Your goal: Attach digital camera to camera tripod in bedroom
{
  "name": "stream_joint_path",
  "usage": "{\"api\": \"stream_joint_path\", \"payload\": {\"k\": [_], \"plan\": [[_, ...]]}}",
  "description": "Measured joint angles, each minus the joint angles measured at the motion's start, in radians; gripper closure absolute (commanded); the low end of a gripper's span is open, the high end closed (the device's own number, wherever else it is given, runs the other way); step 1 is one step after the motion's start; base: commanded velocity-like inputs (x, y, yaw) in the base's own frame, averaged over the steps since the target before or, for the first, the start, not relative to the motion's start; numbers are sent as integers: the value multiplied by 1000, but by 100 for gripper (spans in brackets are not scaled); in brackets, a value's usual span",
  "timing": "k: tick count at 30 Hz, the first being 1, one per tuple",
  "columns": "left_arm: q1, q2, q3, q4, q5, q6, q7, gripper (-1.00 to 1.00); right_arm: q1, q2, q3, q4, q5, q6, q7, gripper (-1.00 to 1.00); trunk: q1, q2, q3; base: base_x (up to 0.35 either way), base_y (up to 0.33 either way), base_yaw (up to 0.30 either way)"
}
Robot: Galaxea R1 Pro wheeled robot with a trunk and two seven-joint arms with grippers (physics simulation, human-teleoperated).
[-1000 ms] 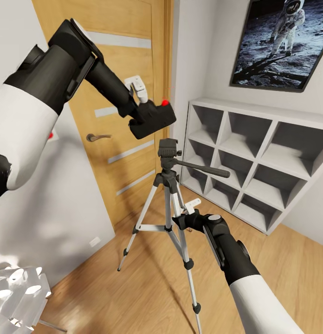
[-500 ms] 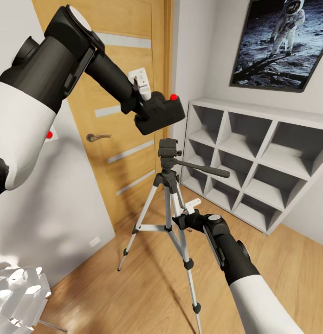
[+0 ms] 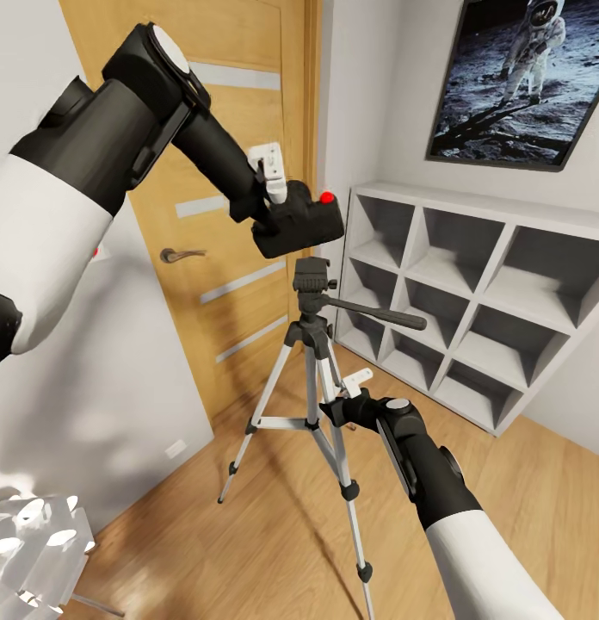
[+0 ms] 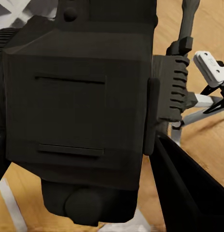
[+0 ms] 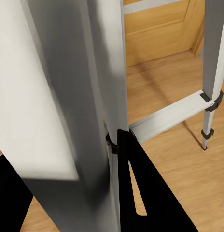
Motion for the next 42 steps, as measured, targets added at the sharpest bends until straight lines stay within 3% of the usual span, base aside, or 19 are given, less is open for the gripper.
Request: {"api": "stream_joint_path", "payload": {"k": [3, 7, 8, 12, 16, 24, 36, 42], "plan": [[0, -2, -44, -1, 12, 1, 0, 100, 0, 0, 0, 1, -1, 0, -1, 100, 0, 0, 0, 0, 0, 0], [0, -2, -87, -1, 82, 2, 0, 100, 0, 0, 0, 1, -2, 0, -2, 100, 0, 0, 0, 0, 0, 0], [0, -1, -96, -1, 120, 4, 0, 100, 0, 0, 0, 1, -2, 0, -1, 100, 0, 0, 0, 0, 0, 0], [0, 3, -109, -1, 184, 6, 0, 100, 0, 0, 0, 1, -2, 0, -2, 100, 0, 0, 0, 0, 0, 0], [0, 5, -112, -2, 208, 8, 0, 100, 0, 0, 0, 1, -2, 0, -2, 100, 0, 0, 0, 0, 0, 0], [0, 6, -112, -3, 221, 11, 1, 100, 0, 0, 0, 1, -1, 0, -2, 100, 0, 0, 0, 0, 0, 0], [0, 8, -114, -18, 211, 2, 11, 100, 0, 0, 0, 1, -1, -1, -1, 100, 0, 0, 0, 0, 0, 0], [0, 7, -114, -62, 164, 3, 27, 100, 0, 0, 0, 1, 0, -1, -1, 100, 0, 0, 0, 0, 0, 0]]}}
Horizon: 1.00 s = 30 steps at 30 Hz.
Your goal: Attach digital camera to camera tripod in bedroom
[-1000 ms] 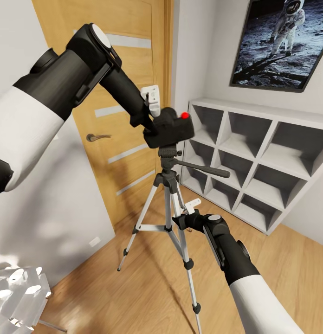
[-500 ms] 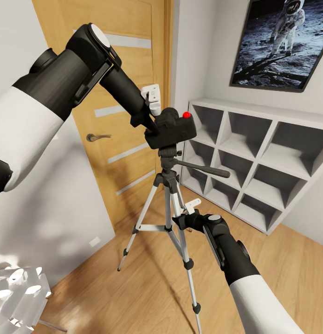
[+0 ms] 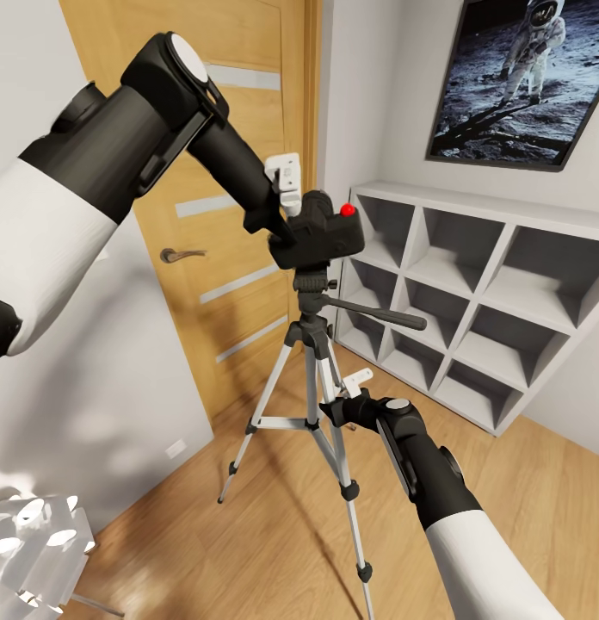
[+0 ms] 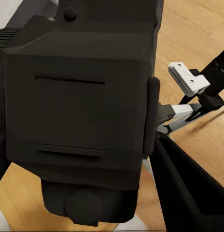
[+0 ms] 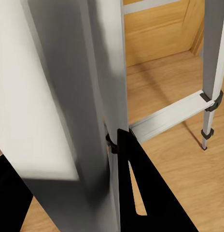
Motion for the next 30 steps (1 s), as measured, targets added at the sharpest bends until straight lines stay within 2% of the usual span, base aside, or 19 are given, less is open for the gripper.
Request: {"api": "stream_joint_path", "payload": {"k": [1, 4, 8, 30], "plan": [[0, 0, 0, -9, -20, 0, 1, 100, 0, 0, 0, 0, 0, 0, 0, 100, 0, 0, 0, 0, 0, 0], [0, -2, 1, -19, -48, 0, 1, 100, 0, 0, 0, 0, 0, 0, 0, 100, 0, 0, 0, 0, 0, 0], [0, -3, 1, -24, -63, -1, 4, 100, 0, 0, 0, 0, 0, 0, 0, 100, 0, 0, 0, 0, 0, 0], [0, 2, 0, -18, -70, -4, 1, 100, 0, 0, 0, 0, -1, 0, 0, 100, 0, 0, 0, 0, 0, 0]]}}
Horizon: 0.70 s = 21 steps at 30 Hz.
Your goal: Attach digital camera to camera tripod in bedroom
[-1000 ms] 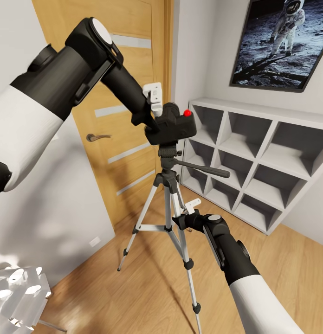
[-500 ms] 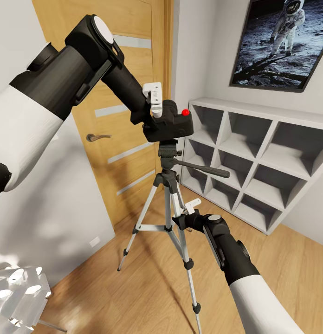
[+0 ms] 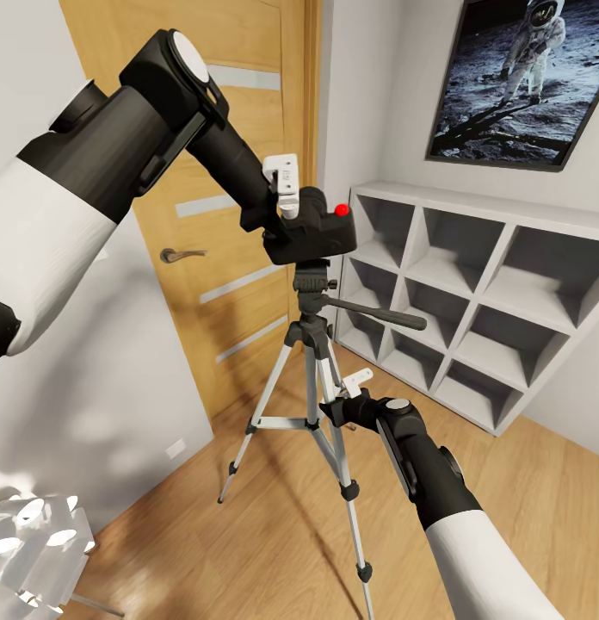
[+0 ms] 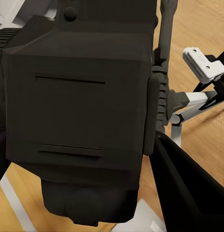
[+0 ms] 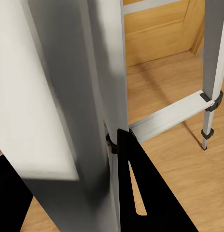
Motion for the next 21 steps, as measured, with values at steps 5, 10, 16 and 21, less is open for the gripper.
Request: {"api": "stream_joint_path", "payload": {"k": [5, 10, 16, 21], "plan": [[0, 3, 0, 3, 3, 1, -2, 100, 0, 0, 0, 0, 0, 0, 0, 100, 0, 0, 0, 0, 0, 0], [0, 4, 0, 5, 5, 2, -4, 100, 0, 0, 0, 0, 0, 0, 0, 100, 0, 0, 0, 0, 0, 0], [0, 4, -2, 8, 7, 4, -6, 100, 0, 0, 0, 0, 0, 0, 0, 100, 0, 0, 0, 0, 0, 0], [0, 3, -7, 25, 7, 5, -6, 100, 0, 0, 0, 0, 0, 0, 0, 100, 0, 0, 0, 0, 0, 0]]}}
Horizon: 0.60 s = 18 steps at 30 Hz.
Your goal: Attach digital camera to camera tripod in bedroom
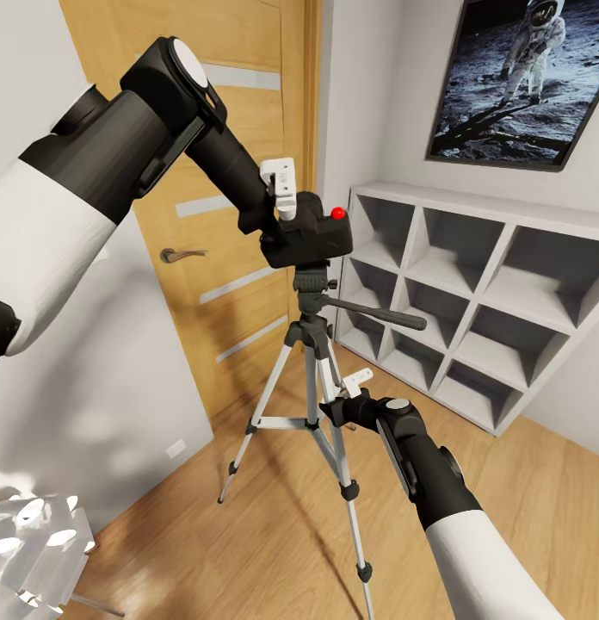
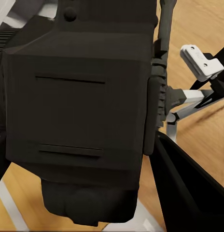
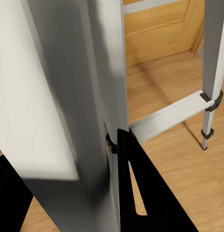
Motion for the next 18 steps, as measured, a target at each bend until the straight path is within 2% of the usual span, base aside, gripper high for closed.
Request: {"api": "stream_joint_path", "payload": {"k": [18], "plan": [[0, -4, -4, 21, 4, 5, 14, 100, 0, 0, 0, 0, 0, 0, 0, 100, 0, 0, 0, 0, 0, 0]]}}
